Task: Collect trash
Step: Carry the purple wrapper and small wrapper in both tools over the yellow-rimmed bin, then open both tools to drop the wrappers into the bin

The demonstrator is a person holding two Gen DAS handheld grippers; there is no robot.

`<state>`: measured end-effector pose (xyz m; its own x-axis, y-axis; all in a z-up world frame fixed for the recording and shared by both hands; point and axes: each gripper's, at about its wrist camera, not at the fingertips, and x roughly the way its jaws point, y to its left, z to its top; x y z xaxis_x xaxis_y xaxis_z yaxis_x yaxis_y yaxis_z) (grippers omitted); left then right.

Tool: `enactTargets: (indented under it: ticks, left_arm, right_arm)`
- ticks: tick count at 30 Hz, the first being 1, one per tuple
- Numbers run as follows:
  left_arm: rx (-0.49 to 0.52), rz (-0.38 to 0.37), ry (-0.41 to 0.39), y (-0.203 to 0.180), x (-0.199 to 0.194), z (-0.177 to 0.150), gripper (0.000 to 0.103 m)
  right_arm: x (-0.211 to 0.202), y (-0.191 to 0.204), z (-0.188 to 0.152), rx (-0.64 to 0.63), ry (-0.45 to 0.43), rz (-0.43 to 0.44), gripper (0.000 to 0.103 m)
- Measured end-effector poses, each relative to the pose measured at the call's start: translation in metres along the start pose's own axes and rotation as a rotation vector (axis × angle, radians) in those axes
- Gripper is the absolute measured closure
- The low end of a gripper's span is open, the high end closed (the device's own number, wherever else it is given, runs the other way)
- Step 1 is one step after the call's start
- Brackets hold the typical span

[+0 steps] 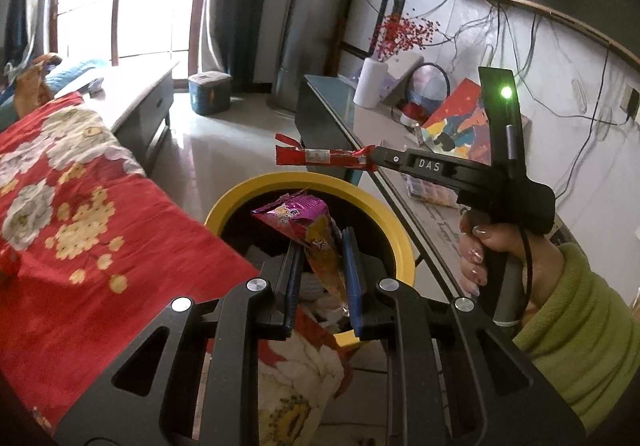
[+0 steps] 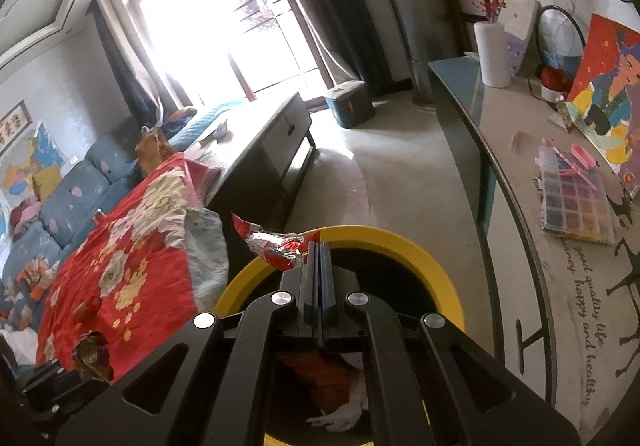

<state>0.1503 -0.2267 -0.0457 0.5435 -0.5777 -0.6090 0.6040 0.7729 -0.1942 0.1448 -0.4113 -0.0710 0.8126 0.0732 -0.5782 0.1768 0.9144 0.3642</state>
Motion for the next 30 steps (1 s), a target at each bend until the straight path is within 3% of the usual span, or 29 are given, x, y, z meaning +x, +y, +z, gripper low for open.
enactTargets:
  ticks: [12,14,17,18,19,20,22,25,30]
  left_arm:
    - [0.019,-0.011,0.035,-0.005,0.033,0.009,0.088]
    - [0.018,-0.003,0.037,-0.005,0.038,0.011,0.084]
    - [0.008,-0.004,0.036,-0.003,0.039,0.011,0.059]
    - [0.004,-0.005,0.033,-0.002,0.039,0.010,0.049]
    - [-0.002,-0.006,0.031,0.000,0.038,0.010,0.044]
    - [-0.009,-0.001,0.027,0.002,0.037,0.009,0.041]
    - [-0.029,0.004,0.023,0.006,0.034,0.009,0.022]
    - [-0.056,0.009,0.005,0.013,0.026,0.007,0.011]
    - [-0.077,0.029,-0.020,0.019,0.013,0.005,0.011]
  right_arm:
    - [0.012,-0.025,-0.006,0.066,0.050,-0.013,0.101]
    - [0.014,-0.028,-0.007,0.080,0.060,-0.016,0.101]
    - [0.017,-0.030,-0.009,0.087,0.073,-0.017,0.092]
    - [0.017,-0.031,-0.009,0.092,0.073,-0.016,0.076]
    - [0.016,-0.031,-0.009,0.097,0.069,-0.010,0.066]
    - [0.016,-0.030,-0.009,0.095,0.070,-0.009,0.066]
    - [0.015,-0.028,-0.009,0.091,0.066,0.001,0.066]
    - [0.012,-0.023,-0.009,0.082,0.051,0.015,0.055]
    - [0.006,-0.005,-0.007,0.043,0.030,0.052,0.051]
